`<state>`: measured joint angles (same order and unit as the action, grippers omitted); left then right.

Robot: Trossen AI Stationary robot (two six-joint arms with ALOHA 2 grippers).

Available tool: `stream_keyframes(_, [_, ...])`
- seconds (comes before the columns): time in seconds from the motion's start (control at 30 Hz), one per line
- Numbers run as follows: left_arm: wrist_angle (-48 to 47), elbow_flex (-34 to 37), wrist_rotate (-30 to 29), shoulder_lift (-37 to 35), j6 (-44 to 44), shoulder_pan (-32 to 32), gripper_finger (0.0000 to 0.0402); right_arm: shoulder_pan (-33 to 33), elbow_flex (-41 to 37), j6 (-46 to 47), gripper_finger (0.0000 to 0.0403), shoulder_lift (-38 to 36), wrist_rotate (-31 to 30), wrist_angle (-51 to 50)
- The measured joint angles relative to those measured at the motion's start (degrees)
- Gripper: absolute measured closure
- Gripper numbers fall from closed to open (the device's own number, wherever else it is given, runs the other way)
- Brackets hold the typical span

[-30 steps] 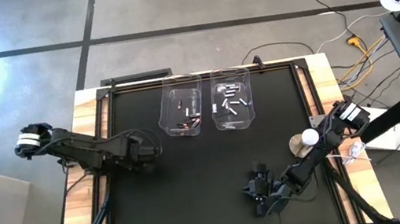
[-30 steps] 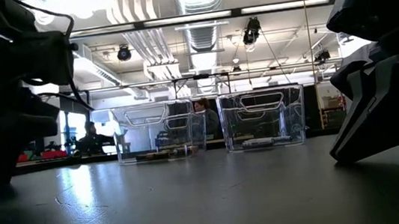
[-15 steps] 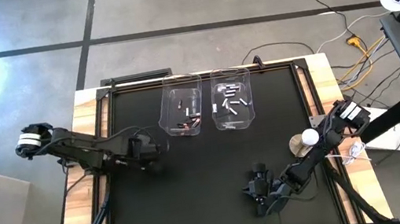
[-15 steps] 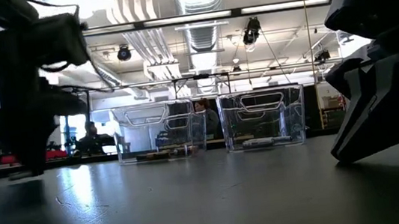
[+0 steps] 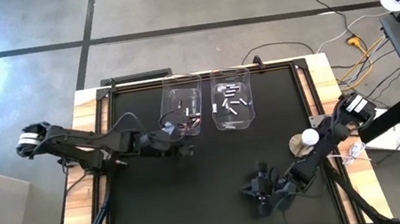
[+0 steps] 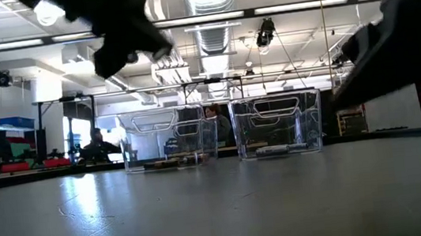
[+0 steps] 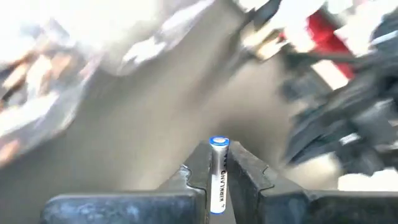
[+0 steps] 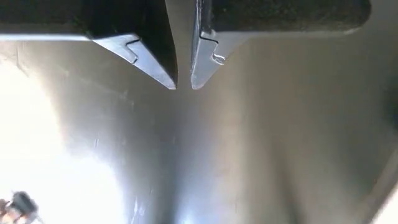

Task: Sort batteries
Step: Put the white battery into the right transparent bin

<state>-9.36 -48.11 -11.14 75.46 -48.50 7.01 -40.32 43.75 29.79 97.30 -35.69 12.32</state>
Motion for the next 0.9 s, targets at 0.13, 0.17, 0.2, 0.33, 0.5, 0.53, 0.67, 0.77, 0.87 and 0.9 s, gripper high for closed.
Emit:
stream_keyframes(0.13, [6.6,-4.8,-0.9,1.6,8.2,0.5,0.0385,0.4,0.0,-1.4,0.0364,-1.3,-3.7,4.0])
stream_keyframes(0.17, [7.6,-5.9,-1.1,2.1,10.3,0.7,0.0385,0.6,0.0,-2.6,0.0364,-1.9,-4.9,4.9])
stream_keyframes(0.2, [8.7,-7.1,-1.5,2.6,12.3,0.9,0.0385,0.8,0.1,-3.6,0.0364,-2.7,-6.0,5.5])
stream_keyframes(0.33, [16.2,-10.2,-1.8,5.5,21.3,2.3,0.0385,2.5,0.1,-8.3,0.0356,-6.9,-7.9,6.5])
stream_keyframes(0.5, [29.4,-11.1,-1.1,10.0,28.4,2.6,0.0385,6.4,0.1,-17.9,0.0313,-14.8,-8.1,6.4])
stream_keyframes(0.53, [31.4,-11.2,-0.4,10.8,29.8,2.6,0.0385,7.3,0.1,-19.7,0.0305,-16.5,-8.1,6.4])
stream_keyframes(0.67, [38.3,-11.1,1.7,13.8,33.1,2.8,0.0385,10.5,0.1,-23.0,0.0277,-23.8,-8.0,6.3])
stream_keyframes(0.77, [44.1,-11.1,3.1,15.6,35.6,2.8,0.0385,12.4,0.1,-24.2,0.0264,-27.9,-7.2,5.2])
stream_keyframes(0.87, [48.3,-11.2,3.2,17.1,37.8,2.8,0.0385,14.4,0.1,-23.8,0.0256,-30.3,-2.5,3.8])
stream_keyframes(0.9, [49.1,-11.3,3.2,17.5,38.4,2.8,0.0385,15.0,0.1,-23.4,0.0255,-30.8,-0.3,3.6])
